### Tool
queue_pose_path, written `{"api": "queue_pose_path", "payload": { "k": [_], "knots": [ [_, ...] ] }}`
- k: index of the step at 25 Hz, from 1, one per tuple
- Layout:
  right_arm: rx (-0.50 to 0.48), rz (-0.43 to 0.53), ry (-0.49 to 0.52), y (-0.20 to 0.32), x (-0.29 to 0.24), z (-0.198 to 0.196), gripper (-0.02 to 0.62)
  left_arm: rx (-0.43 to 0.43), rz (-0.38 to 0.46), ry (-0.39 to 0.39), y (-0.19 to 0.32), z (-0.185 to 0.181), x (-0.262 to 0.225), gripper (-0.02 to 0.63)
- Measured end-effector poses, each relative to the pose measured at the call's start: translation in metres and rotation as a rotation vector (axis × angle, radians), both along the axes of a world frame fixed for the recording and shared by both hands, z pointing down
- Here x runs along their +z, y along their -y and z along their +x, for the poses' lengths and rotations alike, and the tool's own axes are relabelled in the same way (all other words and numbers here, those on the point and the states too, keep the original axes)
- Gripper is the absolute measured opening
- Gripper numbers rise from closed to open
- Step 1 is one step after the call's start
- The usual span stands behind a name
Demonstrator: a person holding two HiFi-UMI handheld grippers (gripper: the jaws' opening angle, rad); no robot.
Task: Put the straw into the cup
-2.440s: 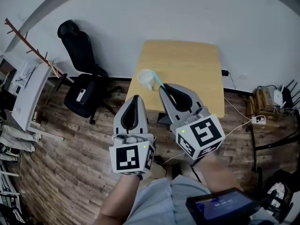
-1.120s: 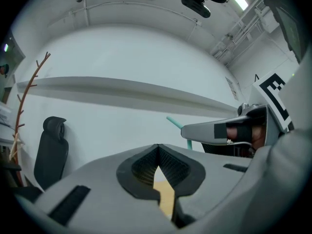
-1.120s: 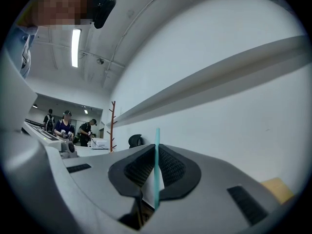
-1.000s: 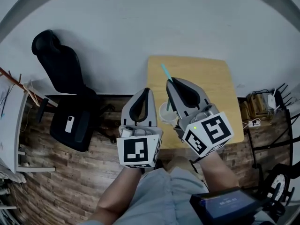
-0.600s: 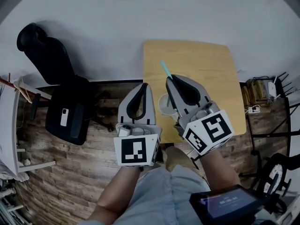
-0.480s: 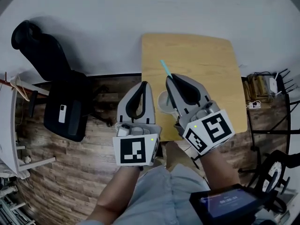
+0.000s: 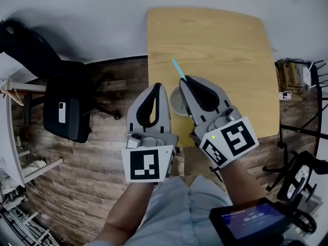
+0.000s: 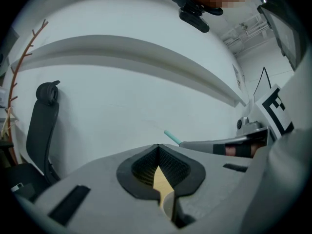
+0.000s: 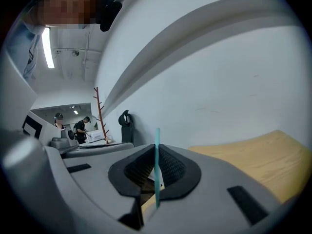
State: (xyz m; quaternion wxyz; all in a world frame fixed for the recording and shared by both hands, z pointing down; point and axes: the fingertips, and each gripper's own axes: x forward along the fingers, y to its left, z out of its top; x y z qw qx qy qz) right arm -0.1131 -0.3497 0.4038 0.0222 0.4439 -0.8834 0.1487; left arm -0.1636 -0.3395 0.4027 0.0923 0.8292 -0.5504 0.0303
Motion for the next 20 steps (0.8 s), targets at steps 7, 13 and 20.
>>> {"api": "queue_pose_path", "payload": {
  "k": [7,13,20],
  "knots": [
    [-0.012,-0.067,-0.024,-0.003,0.036,0.001,0.02,0.006,-0.044,-0.002,0.004,0.005,0.025,-0.002],
    [-0.016,-0.063,-0.046,0.004,0.045,-0.002,0.023,0.009,-0.071,-0.003,0.01,0.005,0.04,-0.002],
    [-0.001,-0.107,-0.053,0.016,0.05,0.005,0.034,-0.001,-0.068,-0.01,0.02,0.004,0.034,-0.002]
  ]
}}
